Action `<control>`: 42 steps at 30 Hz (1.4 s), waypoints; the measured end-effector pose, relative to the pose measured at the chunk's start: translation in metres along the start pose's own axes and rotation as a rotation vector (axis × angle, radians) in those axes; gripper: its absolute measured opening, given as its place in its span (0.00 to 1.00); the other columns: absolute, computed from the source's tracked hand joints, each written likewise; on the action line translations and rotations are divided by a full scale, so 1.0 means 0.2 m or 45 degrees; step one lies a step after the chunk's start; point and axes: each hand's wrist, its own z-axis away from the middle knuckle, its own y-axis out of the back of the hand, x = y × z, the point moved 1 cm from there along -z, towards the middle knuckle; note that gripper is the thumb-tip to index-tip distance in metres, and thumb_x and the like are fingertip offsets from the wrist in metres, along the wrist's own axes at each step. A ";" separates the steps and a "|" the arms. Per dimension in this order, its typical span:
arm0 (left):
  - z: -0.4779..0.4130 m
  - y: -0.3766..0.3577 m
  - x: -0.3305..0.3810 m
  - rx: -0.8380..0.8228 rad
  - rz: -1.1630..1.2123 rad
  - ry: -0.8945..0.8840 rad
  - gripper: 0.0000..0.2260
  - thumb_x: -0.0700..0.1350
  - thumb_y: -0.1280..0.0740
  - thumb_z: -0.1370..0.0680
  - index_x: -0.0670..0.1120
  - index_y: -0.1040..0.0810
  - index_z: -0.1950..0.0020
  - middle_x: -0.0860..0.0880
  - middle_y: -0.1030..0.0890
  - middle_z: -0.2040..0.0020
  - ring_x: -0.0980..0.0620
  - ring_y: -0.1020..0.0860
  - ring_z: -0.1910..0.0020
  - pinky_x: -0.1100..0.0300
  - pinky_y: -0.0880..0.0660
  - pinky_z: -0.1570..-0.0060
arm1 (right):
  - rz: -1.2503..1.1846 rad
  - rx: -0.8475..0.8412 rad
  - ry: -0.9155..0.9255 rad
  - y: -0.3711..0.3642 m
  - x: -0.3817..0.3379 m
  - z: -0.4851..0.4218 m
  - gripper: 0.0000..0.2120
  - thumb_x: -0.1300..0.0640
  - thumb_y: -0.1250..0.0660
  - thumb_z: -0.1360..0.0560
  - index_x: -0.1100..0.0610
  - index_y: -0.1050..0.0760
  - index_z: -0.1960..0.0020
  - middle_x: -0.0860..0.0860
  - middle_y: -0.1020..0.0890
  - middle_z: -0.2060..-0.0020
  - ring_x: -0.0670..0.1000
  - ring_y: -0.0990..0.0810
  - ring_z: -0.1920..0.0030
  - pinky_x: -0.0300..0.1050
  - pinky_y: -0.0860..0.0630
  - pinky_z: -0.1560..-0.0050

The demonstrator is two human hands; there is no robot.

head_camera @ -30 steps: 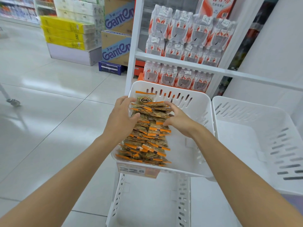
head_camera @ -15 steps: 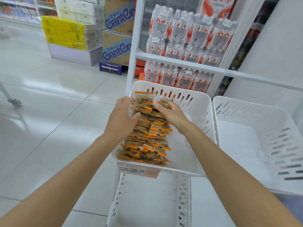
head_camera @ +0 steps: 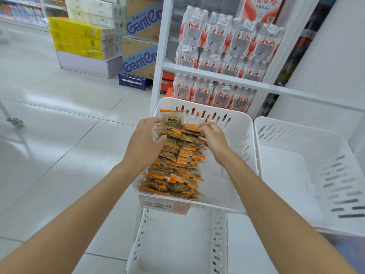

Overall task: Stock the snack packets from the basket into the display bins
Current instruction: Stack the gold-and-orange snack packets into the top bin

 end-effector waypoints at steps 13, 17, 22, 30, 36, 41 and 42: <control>0.01 0.01 0.01 0.018 -0.030 0.015 0.21 0.45 0.31 0.22 0.51 0.30 0.29 0.49 0.30 0.30 0.51 0.30 0.33 0.57 0.33 0.36 | 0.289 -0.206 0.256 0.04 0.04 0.13 0.40 0.43 0.29 0.26 0.42 0.48 0.21 0.45 0.48 0.21 0.47 0.48 0.22 0.48 0.43 0.27; 0.12 0.06 0.10 0.126 -0.122 -0.004 0.19 0.45 0.31 0.24 0.51 0.26 0.33 0.48 0.28 0.34 0.48 0.32 0.34 0.53 0.32 0.35 | 0.397 -0.036 0.325 0.11 -0.01 0.32 0.34 0.48 0.27 0.27 0.47 0.36 0.24 0.49 0.35 0.26 0.48 0.36 0.28 0.47 0.37 0.29; 0.52 0.10 0.29 -0.056 -0.038 -0.094 0.15 0.42 0.30 0.26 0.50 0.23 0.40 0.54 0.24 0.48 0.54 0.25 0.51 0.55 0.26 0.46 | 0.450 0.248 0.528 0.19 -0.06 0.86 0.14 0.58 0.29 0.28 0.53 0.23 0.43 0.49 0.22 0.53 0.49 0.24 0.63 0.41 0.27 0.57; 1.44 0.00 0.15 -0.502 0.134 0.023 0.11 0.40 0.30 0.23 0.47 0.24 0.42 0.49 0.26 0.50 0.51 0.25 0.63 0.51 0.23 0.56 | 0.670 -0.149 0.183 0.33 0.56 1.74 0.14 0.57 0.31 0.25 0.53 0.24 0.40 0.49 0.23 0.49 0.50 0.22 0.58 0.42 0.26 0.54; 1.83 -0.02 -0.02 -0.566 0.197 0.285 0.10 0.36 0.31 0.23 0.47 0.25 0.45 0.44 0.26 0.49 0.48 0.26 0.63 0.70 0.30 0.73 | 0.731 -0.517 -0.261 0.20 1.13 1.97 0.22 0.54 0.36 0.20 0.51 0.32 0.27 0.47 0.28 0.32 0.51 0.27 0.34 0.47 0.26 0.41; 1.96 0.06 -0.14 -0.610 0.190 0.425 0.12 0.38 0.30 0.23 0.47 0.24 0.41 0.46 0.24 0.47 0.46 0.23 0.55 0.72 0.29 0.66 | 1.118 -0.719 -0.217 -0.07 1.23 1.91 0.31 0.52 0.39 0.19 0.57 0.47 0.21 0.55 0.42 0.22 0.59 0.42 0.24 0.58 0.40 0.26; 1.98 0.09 -0.16 -0.613 0.127 0.438 0.13 0.40 0.30 0.23 0.49 0.25 0.39 0.48 0.24 0.46 0.51 0.24 0.55 0.73 0.29 0.67 | 1.166 -0.664 -0.184 -0.08 1.22 1.91 0.27 0.55 0.37 0.21 0.58 0.40 0.25 0.58 0.34 0.28 0.60 0.35 0.28 0.54 0.36 0.31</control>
